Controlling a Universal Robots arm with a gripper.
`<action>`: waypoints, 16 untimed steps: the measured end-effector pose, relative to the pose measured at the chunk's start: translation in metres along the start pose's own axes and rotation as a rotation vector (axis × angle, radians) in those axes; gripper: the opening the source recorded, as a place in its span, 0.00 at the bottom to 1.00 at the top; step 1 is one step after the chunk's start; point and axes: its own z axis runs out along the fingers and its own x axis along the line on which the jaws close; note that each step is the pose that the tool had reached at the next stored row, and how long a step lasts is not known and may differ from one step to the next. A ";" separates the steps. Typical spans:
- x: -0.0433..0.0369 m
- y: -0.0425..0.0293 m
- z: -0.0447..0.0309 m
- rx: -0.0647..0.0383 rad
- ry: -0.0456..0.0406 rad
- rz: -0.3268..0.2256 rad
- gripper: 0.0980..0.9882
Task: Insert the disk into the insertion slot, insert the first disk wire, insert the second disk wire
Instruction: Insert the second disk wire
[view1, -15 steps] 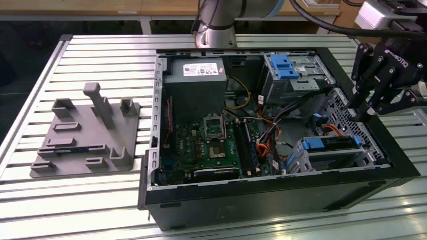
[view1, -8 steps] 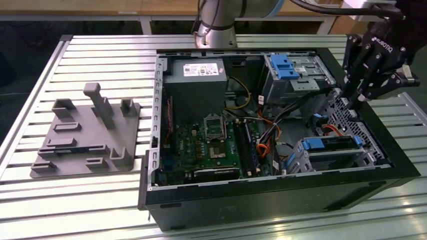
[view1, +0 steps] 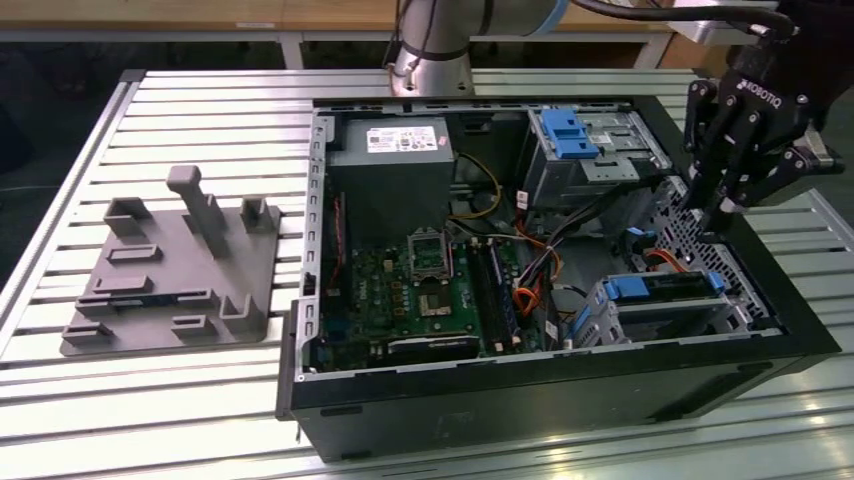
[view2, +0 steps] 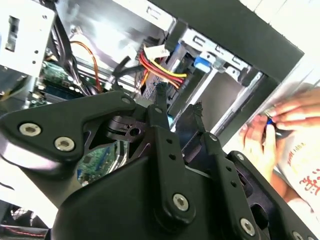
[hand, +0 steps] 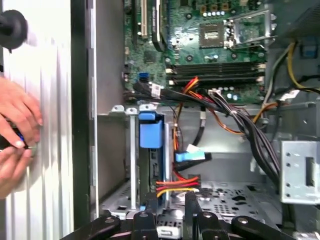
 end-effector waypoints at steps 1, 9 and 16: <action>-0.0006 0.0019 0.0004 0.001 0.0081 0.000 0.30; -0.0060 0.0297 0.0066 0.026 0.0159 0.005 0.30; -0.0079 0.0342 0.0144 0.043 0.0176 -0.018 0.30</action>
